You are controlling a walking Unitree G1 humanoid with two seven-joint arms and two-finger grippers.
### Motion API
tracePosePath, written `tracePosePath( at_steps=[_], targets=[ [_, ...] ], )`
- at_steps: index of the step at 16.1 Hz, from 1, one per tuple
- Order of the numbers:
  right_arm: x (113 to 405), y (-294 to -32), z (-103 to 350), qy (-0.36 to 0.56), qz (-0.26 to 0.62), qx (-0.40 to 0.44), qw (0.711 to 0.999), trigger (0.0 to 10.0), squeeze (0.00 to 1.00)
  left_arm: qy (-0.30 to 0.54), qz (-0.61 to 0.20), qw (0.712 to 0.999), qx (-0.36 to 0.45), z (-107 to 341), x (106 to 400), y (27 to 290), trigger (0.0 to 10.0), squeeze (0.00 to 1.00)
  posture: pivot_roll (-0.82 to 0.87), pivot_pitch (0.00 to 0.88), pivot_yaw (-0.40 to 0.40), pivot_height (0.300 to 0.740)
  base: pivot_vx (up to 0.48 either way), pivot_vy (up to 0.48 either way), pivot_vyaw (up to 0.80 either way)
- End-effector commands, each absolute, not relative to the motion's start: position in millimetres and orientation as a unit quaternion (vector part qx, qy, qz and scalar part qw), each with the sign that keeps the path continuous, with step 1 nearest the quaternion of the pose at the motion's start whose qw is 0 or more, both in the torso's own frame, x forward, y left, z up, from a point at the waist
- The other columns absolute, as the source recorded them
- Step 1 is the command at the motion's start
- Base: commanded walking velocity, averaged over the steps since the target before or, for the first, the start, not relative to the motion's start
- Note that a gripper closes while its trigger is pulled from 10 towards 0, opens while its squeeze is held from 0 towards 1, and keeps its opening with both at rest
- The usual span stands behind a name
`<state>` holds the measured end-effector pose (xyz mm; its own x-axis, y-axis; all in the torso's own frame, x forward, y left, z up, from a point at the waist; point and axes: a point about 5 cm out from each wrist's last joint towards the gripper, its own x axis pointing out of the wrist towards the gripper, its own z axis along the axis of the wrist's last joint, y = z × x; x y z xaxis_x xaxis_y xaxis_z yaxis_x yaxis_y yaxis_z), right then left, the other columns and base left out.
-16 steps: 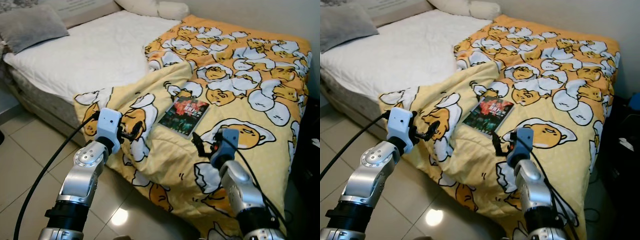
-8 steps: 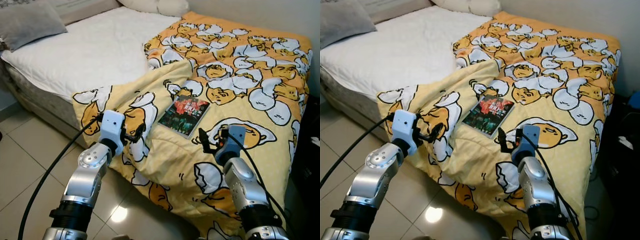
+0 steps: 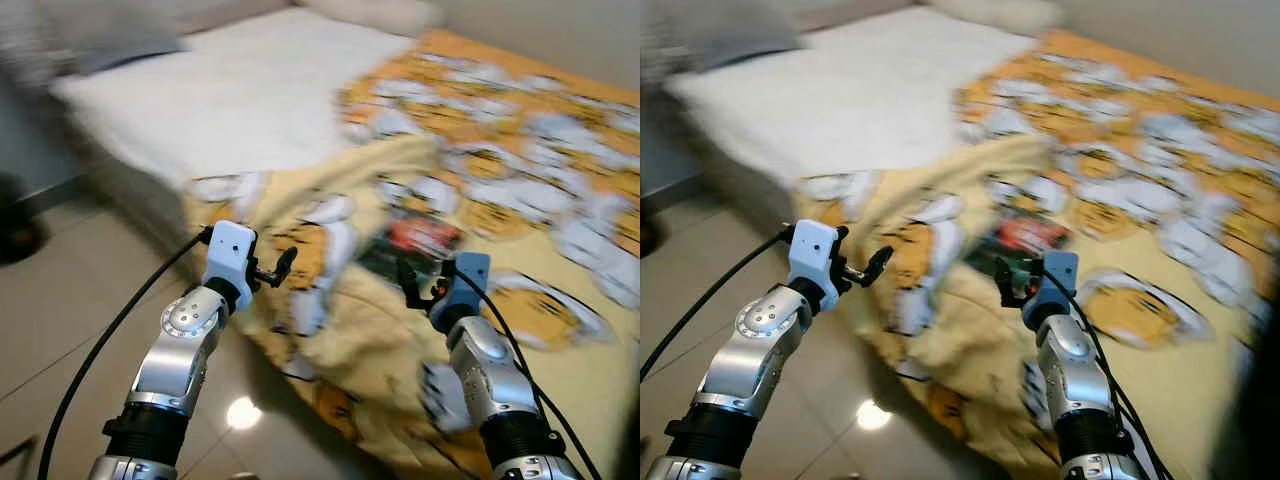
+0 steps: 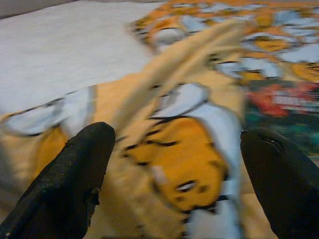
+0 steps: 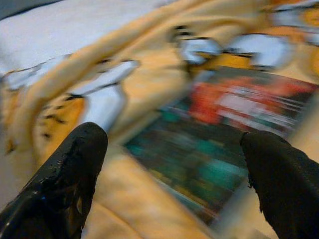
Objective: Clean up the room
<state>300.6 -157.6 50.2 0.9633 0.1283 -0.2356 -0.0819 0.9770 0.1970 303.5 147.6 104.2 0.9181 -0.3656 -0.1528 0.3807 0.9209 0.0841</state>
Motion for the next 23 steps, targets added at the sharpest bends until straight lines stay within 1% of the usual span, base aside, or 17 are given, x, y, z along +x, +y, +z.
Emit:
tracePosePath(
  at_steps=[1,18,19,20,23],
  targets=[
    [302,-160,53,0.122,0.047,0.083,0.988,10.0,0.0,0.064,-0.193,0.977,0.06,106,303,147,10.0,0.76,-0.01,0.0,-0.001,0.74,0.319,0.0,0.0],
    [302,-160,53,0.123,0.049,0.081,0.988,10.0,0.0,0.063,-0.194,0.977,0.063,105,303,147,10.0,0.75,-0.01,0.0,-0.002,0.74,0.318,0.0,0.0],
    [310,-177,53,0.148,0.02,0.1,0.984,10.0,1.0,0.073,-0.238,0.965,0.085,102,295,147,10.0,0.63,0.0,0.0,-0.008,0.74,0.0,0.0,0.0],
    [313,-183,53,0.158,0.008,0.11,0.981,10.0,1.0,0.078,-0.255,0.959,0.091,100,292,146,10.0,0.63,0.0,0.0,-0.008,0.74,0.0,0.0,0.0],
    [308,-180,49,0.162,0.009,0.115,0.98,10.0,1.0,0.077,-0.257,0.959,0.092,100,290,146,10.0,0.63,0.0,0.0,-0.009,0.74,0.0,0.0,0.0]
  ],
)
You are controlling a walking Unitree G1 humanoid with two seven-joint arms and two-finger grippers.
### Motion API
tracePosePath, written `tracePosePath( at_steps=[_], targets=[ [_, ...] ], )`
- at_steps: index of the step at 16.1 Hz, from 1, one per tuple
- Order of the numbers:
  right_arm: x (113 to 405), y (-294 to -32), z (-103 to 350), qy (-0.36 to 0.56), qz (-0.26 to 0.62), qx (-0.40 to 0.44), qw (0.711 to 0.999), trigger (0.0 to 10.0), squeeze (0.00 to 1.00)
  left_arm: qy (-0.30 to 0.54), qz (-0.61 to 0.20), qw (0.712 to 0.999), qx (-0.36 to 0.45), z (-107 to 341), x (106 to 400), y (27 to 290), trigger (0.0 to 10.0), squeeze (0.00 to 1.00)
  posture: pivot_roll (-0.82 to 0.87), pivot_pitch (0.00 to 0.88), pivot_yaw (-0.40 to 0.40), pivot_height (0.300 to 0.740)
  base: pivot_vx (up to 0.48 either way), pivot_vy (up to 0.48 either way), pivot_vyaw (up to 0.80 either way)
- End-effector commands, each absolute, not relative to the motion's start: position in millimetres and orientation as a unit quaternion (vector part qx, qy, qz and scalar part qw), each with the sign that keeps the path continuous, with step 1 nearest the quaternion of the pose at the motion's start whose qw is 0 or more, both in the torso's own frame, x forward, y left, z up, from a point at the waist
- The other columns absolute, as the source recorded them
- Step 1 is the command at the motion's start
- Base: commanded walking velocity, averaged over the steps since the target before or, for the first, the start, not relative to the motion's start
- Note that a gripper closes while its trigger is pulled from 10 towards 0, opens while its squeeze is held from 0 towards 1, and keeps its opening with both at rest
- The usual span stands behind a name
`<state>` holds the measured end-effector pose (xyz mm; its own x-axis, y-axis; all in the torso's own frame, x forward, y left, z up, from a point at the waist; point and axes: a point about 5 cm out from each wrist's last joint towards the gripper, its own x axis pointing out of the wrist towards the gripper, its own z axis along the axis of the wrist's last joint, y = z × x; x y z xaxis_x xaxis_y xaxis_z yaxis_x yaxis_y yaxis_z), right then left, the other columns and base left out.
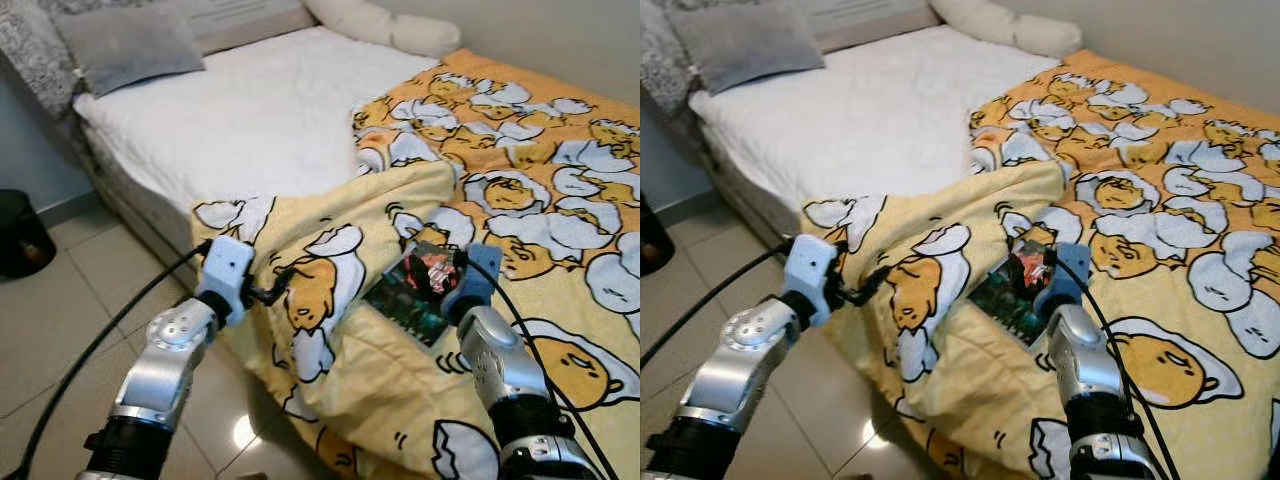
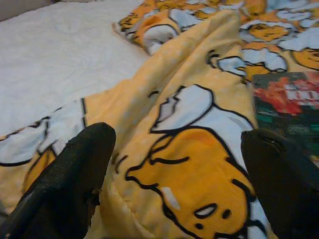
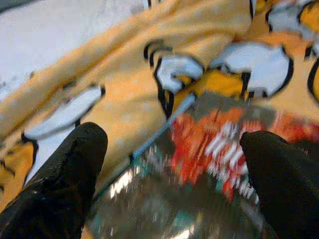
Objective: Clean up the room
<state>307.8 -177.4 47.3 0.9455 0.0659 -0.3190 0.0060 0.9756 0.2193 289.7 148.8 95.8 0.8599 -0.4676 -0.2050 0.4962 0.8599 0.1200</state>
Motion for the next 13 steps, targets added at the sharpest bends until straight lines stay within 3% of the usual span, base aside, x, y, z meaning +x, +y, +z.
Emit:
tracePosePath(
  at_steps=[1,5,8,9,10,13],
  targets=[
    [308,-178,48,0.164,0.011,0.118,0.979,10.0,1.0,0.077,-0.259,0.958,0.093,100,289,146,10.0,0.63,0.0,0.0,-0.009,0.74,0.0,0.0,0.0],
    [309,-181,46,0.179,0.0,0.119,0.977,10.0,1.0,0.078,-0.27,0.955,0.096,100,286,147,10.0,0.63,0.01,0.0,-0.023,0.74,0.0,0.0,0.0],
    [308,-199,36,0.226,-0.061,0.171,0.957,10.0,1.0,0.086,-0.357,0.925,0.095,98,276,135,10.0,0.62,0.02,0.0,-0.035,0.74,0.0,0.0,0.0],
    [307,-201,32,0.246,-0.065,0.194,0.948,10.0,0.28,0.095,-0.395,0.908,0.099,97,271,132,10.0,0.62,0.02,0.0,-0.035,0.74,0.0,0.0,0.0],
    [305,-208,27,0.259,-0.084,0.205,0.94,10.0,0.0,0.112,-0.438,0.886,0.101,96,264,130,10.0,0.58,0.02,0.0,-0.034,0.74,0.0,0.0,0.0],
    [296,-216,16,0.294,-0.103,0.21,0.927,10.0,0.0,0.129,-0.478,0.863,0.099,96,259,133,10.0,0.56,0.02,0.0,-0.033,0.74,0.0,0.0,0.0]
  ],
)
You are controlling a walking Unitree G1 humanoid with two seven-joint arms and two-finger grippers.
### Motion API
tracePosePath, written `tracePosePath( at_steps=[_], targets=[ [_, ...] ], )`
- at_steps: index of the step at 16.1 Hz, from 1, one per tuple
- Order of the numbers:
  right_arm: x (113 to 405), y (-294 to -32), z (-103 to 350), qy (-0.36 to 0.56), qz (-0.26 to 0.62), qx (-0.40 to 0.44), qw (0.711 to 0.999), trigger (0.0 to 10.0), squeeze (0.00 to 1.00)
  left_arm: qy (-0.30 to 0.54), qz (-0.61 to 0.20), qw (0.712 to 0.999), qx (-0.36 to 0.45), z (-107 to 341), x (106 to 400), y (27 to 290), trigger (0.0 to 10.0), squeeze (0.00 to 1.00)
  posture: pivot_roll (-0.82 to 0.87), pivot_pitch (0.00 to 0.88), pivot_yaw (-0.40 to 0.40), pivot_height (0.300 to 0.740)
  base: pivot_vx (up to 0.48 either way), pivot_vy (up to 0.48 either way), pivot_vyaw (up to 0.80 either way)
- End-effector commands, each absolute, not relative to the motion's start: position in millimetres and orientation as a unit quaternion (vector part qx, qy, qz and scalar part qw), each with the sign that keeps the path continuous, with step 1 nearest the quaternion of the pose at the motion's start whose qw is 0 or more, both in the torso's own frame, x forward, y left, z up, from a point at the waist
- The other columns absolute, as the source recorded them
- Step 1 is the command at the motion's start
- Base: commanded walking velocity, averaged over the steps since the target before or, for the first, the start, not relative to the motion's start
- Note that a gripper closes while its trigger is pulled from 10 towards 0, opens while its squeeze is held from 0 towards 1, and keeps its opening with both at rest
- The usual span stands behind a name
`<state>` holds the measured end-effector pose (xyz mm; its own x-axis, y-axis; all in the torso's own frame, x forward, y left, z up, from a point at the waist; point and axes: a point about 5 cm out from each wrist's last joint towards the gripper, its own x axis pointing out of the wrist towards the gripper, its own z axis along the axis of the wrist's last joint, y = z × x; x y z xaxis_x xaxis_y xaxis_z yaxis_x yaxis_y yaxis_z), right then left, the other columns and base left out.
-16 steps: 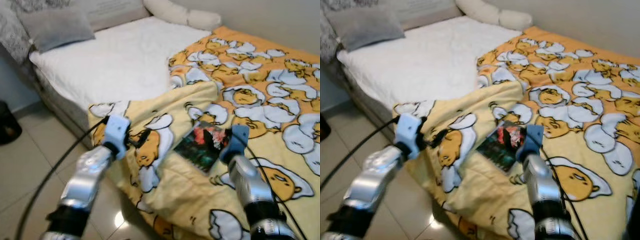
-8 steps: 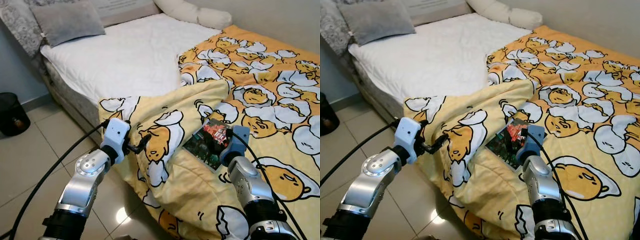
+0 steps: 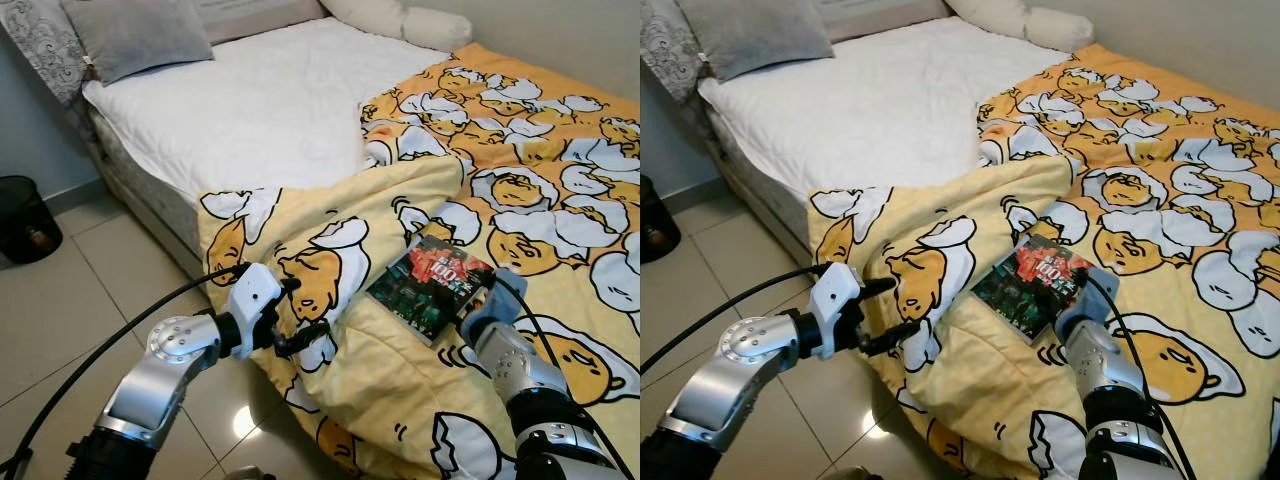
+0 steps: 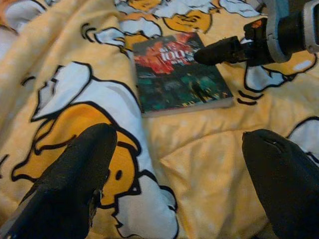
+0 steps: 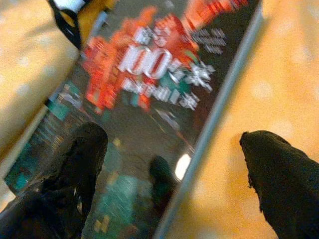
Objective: Clean up the room
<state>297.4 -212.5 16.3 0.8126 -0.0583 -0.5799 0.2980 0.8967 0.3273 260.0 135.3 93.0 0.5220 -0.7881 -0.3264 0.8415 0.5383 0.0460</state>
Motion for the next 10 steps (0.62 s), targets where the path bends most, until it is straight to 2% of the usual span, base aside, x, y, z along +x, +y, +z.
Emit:
tracePosePath(
  at_steps=[1,3,6,10],
  targets=[
    [295,-216,14,0.299,-0.098,0.213,0.925,10.0,0.0,0.133,-0.485,0.858,0.101,96,258,134,10.0,0.56,0.02,0.0,-0.03,0.74,0.0,0.0,0.0],
    [294,-213,13,0.302,-0.085,0.254,0.915,10.0,0.0,0.153,-0.505,0.842,0.111,96,255,139,10.0,0.56,0.01,0.0,-0.03,0.74,0.0,0.0,0.0],
    [293,-205,12,0.301,-0.048,0.33,0.893,10.0,0.0,0.156,-0.509,0.839,0.111,95,253,138,10.0,0.56,0.02,0.0,-0.042,0.74,0.0,0.0,0.0],
    [287,-204,2,0.331,-0.039,0.343,0.878,10.0,0.0,0.16,-0.513,0.836,0.111,95,251,138,10.0,0.56,0.03,0.0,-0.049,0.74,0.0,0.0,0.0]
  ],
)
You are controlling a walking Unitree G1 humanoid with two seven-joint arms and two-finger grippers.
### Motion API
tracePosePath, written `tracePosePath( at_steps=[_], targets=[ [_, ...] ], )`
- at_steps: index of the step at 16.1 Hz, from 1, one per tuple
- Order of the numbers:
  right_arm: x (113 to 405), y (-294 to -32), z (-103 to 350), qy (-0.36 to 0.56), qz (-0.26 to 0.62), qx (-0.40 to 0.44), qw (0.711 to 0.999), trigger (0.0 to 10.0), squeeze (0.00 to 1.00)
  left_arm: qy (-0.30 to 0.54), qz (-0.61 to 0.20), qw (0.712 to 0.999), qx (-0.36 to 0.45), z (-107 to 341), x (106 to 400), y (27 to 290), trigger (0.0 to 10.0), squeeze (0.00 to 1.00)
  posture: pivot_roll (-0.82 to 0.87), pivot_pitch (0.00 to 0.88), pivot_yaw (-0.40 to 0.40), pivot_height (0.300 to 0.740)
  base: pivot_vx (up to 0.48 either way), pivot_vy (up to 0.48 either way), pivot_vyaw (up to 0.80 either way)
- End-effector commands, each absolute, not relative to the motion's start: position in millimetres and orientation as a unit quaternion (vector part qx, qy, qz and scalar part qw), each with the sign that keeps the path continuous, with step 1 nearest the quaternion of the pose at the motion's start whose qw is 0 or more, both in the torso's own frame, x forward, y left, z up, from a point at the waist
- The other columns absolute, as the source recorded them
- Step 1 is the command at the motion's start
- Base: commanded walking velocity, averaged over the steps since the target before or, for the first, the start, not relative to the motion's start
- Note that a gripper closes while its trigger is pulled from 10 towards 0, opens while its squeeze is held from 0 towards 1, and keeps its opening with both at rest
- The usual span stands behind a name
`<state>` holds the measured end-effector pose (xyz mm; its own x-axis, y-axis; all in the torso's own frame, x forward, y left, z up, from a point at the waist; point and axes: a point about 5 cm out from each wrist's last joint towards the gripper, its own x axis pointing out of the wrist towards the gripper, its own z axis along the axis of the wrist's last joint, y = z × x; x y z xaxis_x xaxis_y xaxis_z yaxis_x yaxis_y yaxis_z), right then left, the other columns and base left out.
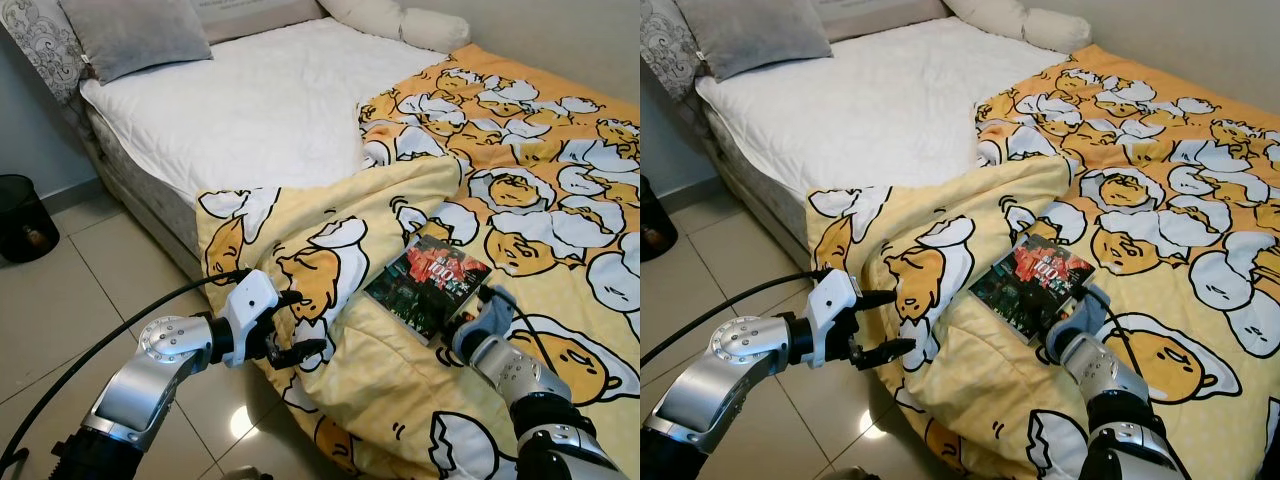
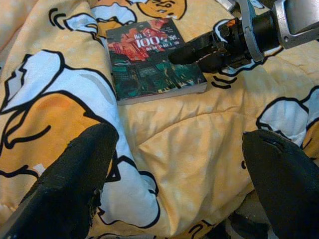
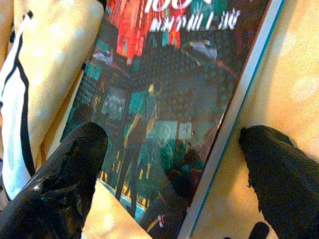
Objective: Clean up the room
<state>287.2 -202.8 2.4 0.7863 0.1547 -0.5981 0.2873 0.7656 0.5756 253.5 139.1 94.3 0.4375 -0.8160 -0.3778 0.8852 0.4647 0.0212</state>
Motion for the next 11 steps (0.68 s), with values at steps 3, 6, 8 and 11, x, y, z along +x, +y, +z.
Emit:
tracePosePath(
  at_steps=[3,6,8,11],
  targets=[
    [282,-201,-8,0.353,-0.046,0.358,0.863,10.0,0.0,0.164,-0.516,0.833,0.115,96,251,138,10.0,0.56,0.03,0.0,-0.04,0.74,0.0,0.0,0.0],
    [277,-194,-16,0.352,-0.055,0.399,0.845,10.0,0.0,0.165,-0.521,0.829,0.121,96,251,137,10.0,0.56,0.04,0.0,-0.037,0.74,0.0,0.0,0.0],
    [285,-186,-10,0.319,-0.039,0.453,0.831,10.0,0.0,0.166,-0.522,0.827,0.124,96,251,137,10.0,0.56,0.05,0.0,-0.037,0.74,0.0,0.0,0.0],
    [301,-183,5,0.258,-0.039,0.516,0.816,10.0,0.0,0.168,-0.523,0.826,0.126,97,250,140,10.0,0.55,0.06,0.0,-0.031,0.74,0.0,0.0,0.0]
  ],
)
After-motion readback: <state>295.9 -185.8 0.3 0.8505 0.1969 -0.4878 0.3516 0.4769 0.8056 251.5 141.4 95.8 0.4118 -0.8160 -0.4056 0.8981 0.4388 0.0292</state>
